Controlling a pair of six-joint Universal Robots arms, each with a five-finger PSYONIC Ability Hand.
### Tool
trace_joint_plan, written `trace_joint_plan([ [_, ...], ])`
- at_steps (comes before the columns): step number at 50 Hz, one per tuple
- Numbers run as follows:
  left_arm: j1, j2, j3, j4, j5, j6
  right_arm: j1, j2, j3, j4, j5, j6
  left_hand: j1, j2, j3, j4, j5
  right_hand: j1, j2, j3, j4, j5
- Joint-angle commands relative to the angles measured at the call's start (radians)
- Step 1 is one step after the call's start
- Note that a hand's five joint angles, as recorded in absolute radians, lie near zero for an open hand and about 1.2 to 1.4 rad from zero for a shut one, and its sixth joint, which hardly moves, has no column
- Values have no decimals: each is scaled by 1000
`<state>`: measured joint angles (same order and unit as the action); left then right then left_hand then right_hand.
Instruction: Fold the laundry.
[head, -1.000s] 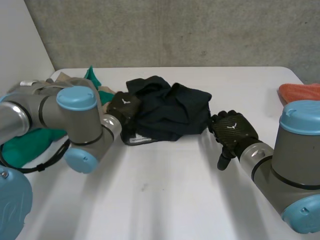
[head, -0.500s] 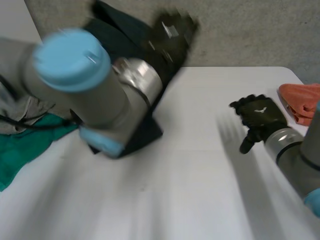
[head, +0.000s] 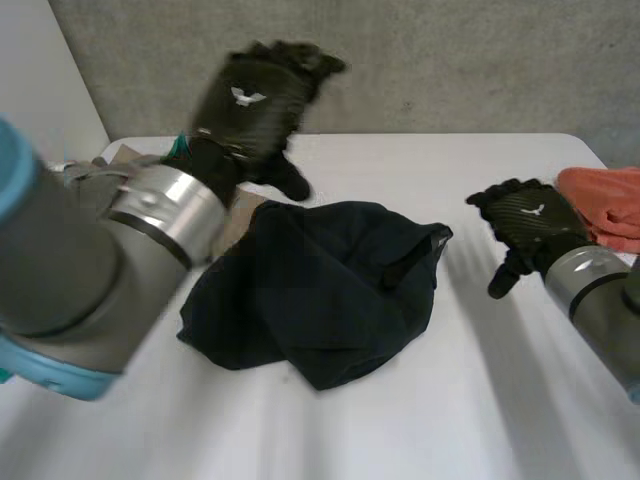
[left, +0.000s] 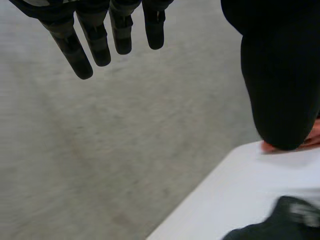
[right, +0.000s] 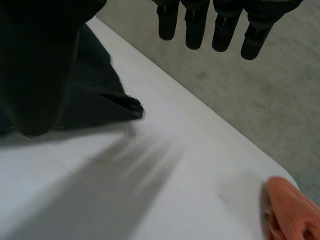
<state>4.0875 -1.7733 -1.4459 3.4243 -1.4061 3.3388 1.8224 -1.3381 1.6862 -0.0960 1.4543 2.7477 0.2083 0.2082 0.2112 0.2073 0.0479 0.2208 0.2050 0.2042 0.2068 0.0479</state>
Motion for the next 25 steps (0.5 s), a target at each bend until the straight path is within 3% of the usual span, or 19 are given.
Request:
trace_joint_plan([
  [1, 221, 32, -99, -143, -11, 4, 190, -44, -36, 178, 15, 16, 134, 134, 131, 135, 120, -46, -30, -30, -32, -48],
  [4, 281, 14, -122, -200, -10, 33, 248, -50, -52, 238, 29, 62, 152, 152, 149, 153, 138, -46, -30, -30, -32, -48],
  [10, 387, -104, -142, -280, 22, 71, 423, -4, -117, 277, 135, 269, 155, 155, 152, 156, 141, -46, -30, -30, -32, -48],
  [18, 369, -256, -105, -309, 107, 79, 544, 184, -209, 266, 317, 411, 222, 222, 219, 223, 208, -46, -30, -30, -32, -48],
  [22, 349, -314, -77, -309, 73, 85, 571, 261, -243, 237, 397, 409, 463, 463, 460, 464, 449, -23, -7, -6, -9, -25],
  [25, 337, -343, -64, -313, 38, 96, 571, 293, -252, 176, 429, 386, 706, 706, 703, 707, 692, 223, 239, 239, 237, 221],
])
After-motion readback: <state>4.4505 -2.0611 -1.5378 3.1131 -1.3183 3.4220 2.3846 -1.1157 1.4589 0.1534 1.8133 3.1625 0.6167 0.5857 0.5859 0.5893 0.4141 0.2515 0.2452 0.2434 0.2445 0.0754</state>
